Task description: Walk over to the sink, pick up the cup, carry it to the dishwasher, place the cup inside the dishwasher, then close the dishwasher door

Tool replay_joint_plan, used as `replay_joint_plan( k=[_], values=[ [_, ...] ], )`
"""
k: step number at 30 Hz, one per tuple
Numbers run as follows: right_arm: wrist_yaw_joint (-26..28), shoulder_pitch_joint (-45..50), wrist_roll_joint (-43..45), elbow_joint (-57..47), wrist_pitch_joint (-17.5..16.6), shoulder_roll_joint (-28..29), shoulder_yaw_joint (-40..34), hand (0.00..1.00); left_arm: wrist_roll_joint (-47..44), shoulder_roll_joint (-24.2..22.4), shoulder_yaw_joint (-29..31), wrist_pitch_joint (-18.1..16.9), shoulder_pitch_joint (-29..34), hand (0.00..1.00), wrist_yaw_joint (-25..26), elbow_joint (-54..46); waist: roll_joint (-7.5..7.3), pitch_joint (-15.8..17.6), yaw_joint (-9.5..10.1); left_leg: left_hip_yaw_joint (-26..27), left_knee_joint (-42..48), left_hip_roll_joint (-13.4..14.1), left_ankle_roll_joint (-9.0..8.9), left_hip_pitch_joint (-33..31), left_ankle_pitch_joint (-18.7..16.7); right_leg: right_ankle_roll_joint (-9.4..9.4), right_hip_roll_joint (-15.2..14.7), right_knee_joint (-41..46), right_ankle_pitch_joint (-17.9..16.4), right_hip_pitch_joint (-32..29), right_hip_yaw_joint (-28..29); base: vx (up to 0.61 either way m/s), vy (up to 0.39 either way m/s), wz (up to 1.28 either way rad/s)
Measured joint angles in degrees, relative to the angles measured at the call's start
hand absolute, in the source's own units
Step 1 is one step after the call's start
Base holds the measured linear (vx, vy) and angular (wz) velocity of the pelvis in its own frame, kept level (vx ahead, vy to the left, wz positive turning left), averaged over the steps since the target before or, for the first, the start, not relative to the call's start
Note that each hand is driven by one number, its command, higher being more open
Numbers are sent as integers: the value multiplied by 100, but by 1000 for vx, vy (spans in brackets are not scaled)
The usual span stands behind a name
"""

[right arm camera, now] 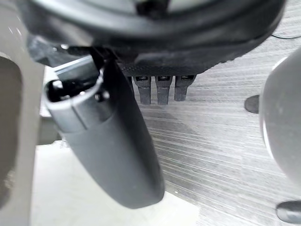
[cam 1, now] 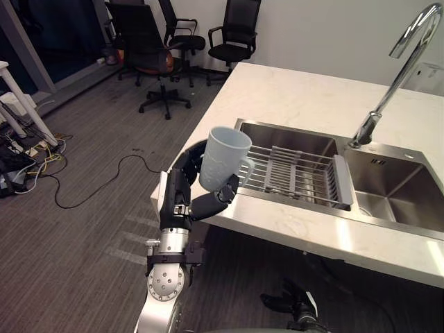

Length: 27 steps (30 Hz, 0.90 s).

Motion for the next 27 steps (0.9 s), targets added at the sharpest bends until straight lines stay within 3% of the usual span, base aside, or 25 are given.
replay_joint_plan(
  k=[9,13,16,17,19,20,22,25,27],
  values=[
    [13,-171,-11,225,-2,-213,92,90,-82,87,-5,28,59,30,-114,304,192,5,-9,-60,-474,57,-100,318,235,-91,159,-367,154,295,-45,7,-26,1],
    [-4,-145,-25,358,-1,-330,262,90,-98,51,-78,29,62,30,-157,274,185,16,-7,-321,-431,44,-93,169,295,-87,136,-371,148,365,-325,-69,-42,37],
    [-53,-155,-59,408,-2,-349,276,90,-100,50,-124,28,62,30,-152,240,118,69,19,-419,-425,-25,59,-135,347,18,-16,-373,73,367,-785,-91,-8,80],
    [-81,-154,-62,410,-2,-324,274,90,-100,48,-116,28,63,30,-151,237,104,82,2,176,-433,117,220,-204,352,29,-106,-372,70,381,-1018,-41,6,98],
    [-123,-179,-65,409,-1,-353,271,90,-100,2,-114,27,50,30,-149,217,96,91,-54,1270,-388,369,356,-317,430,119,-333,-367,88,410,-1499,2,59,126],
    [-131,-186,-67,409,-1,-364,270,90,-101,-5,-116,28,39,30,-149,214,108,99,-66,1520,-298,449,380,-373,461,162,-387,-354,118,435,-1641,29,118,134],
    [-156,-274,-125,412,14,-391,240,90,-113,-46,-94,26,26,30,-101,171,123,163,-20,1447,-161,395,52,-453,664,165,-512,-337,120,636,-2005,33,140,101],
    [-157,-504,-188,365,4,-226,240,90,-237,76,69,10,26,30,-12,142,-85,296,3,1098,-89,151,87,-530,590,148,-717,-213,108,815,-2199,15,139,69],
    [-156,-635,-261,355,3,-241,238,90,-336,65,114,15,48,30,-10,143,-90,373,37,926,120,57,178,-633,332,47,-925,322,-23,730,-2192,-22,185,59]
  ],
)
